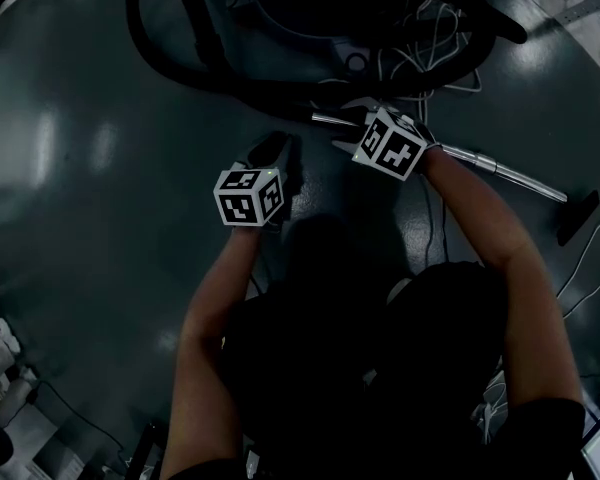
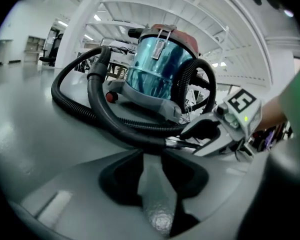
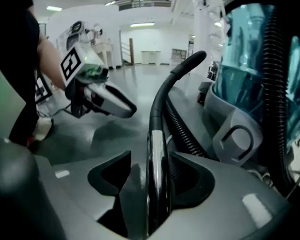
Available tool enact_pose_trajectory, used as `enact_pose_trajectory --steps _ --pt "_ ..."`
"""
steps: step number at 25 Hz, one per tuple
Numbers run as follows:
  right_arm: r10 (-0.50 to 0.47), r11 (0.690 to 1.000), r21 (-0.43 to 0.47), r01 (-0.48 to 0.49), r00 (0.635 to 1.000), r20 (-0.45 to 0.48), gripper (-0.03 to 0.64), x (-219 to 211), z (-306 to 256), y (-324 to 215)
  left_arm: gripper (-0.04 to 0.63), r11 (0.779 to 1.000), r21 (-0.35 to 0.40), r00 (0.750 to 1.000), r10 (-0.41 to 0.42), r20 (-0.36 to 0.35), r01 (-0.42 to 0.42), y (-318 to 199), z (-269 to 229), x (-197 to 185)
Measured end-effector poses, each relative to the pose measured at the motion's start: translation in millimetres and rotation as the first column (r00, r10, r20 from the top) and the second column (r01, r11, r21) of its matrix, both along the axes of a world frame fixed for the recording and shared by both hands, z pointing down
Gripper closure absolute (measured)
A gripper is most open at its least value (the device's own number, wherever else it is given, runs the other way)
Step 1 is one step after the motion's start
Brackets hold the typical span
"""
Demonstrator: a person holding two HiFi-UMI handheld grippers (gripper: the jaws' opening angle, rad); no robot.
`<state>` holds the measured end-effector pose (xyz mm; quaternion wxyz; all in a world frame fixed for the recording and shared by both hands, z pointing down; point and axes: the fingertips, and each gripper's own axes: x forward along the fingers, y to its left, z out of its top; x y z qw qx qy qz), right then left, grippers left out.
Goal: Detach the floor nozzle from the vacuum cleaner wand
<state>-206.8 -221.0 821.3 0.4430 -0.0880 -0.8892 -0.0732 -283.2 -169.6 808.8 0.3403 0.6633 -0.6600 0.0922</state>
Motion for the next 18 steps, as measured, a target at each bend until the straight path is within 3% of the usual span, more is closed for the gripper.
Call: enact_pose_trajectory --steps 1,2,9,14,18 --pt "-0.036 0.998 0.043 0.037 0.999 -0.028 0.363 1.5 7.6 1.3 0.463 1.000 0.003 1.000 -0.008 -0.024 0.008 0.0 0.6 -0.3" --pt "-0.057 0.995 0.074 0.060 0.997 -0.050 0.357 3.0 14.0 1.5 0.454 1.000 0.003 0.999 -0.013 -0.042 0.013 -0.2 0.9 -0.1" --pt "-0.026 0.997 0.076 0.032 0.996 -0.082 0.358 -2.4 29.4 -5.0 0.447 1.000 0.022 0.998 0.012 -0.056 -0.010 -6.7 -4.9 2.8" --pt "-0.025 0.982 0.183 0.048 0.992 -0.127 0.442 -6.1 34.8 -10.8 0.411 1.000 0.022 0.996 0.013 -0.089 -0.011 -9.6 -3.5 5.0" --pt "0.003 0.986 0.163 0.020 0.990 -0.144 0.446 -3.9 32.9 -10.1 0.366 1.000 0.019 0.983 -0.013 -0.182 0.017 -11.0 -3.3 7.5"
